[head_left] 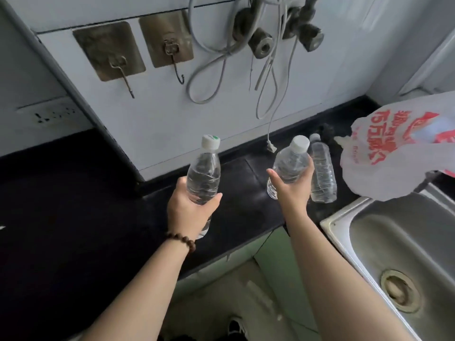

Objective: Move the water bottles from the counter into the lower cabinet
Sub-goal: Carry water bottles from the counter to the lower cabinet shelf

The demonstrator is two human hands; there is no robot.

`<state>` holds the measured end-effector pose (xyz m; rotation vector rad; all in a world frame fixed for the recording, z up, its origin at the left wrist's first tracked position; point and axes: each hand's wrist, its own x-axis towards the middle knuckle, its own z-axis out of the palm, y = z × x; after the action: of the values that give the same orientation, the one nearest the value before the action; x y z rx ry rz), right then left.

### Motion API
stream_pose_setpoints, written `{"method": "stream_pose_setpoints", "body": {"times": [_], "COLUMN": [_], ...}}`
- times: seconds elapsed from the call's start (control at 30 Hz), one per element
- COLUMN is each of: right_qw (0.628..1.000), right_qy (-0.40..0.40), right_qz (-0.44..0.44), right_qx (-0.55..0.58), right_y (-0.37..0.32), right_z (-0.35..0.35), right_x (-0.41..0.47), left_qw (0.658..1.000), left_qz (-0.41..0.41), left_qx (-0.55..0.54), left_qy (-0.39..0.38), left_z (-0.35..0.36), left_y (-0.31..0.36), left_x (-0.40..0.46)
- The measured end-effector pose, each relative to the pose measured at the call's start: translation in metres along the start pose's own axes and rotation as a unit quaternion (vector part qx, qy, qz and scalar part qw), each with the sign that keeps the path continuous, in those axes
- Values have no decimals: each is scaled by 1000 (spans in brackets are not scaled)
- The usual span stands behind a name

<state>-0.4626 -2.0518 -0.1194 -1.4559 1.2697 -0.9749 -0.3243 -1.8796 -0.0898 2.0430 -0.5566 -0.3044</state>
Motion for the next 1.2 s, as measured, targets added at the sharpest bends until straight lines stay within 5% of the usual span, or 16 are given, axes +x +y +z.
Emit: {"method": "stream_pose_setpoints", "body": {"times": [0.23,0.47,0.7,0.97,1.2], "right_qw": [998,978,921,823,698], "right_qy": [-31,-197,-374,-549,-697], "right_qz": [-16,-54,-108,-144,-166], "right_qx": [-54,-41,-33,-12,-4], "right_y": [-18,-43,-73,-85,-82], "right_z": [20,81,143,185,199], "right_x": [-8,-115,-291,-562,-771], "left_qw": [997,984,947,862,743], "left_qz": [-28,-73,-134,-233,-329], "left_qx": [11,0,-19,-31,-22], "left_qy": [65,163,291,450,582], "left_z": [-43,-128,-260,-434,-531], "left_y": [-17,-52,-117,-225,-291], "left_x": [-14,-52,-153,-351,-513]}}
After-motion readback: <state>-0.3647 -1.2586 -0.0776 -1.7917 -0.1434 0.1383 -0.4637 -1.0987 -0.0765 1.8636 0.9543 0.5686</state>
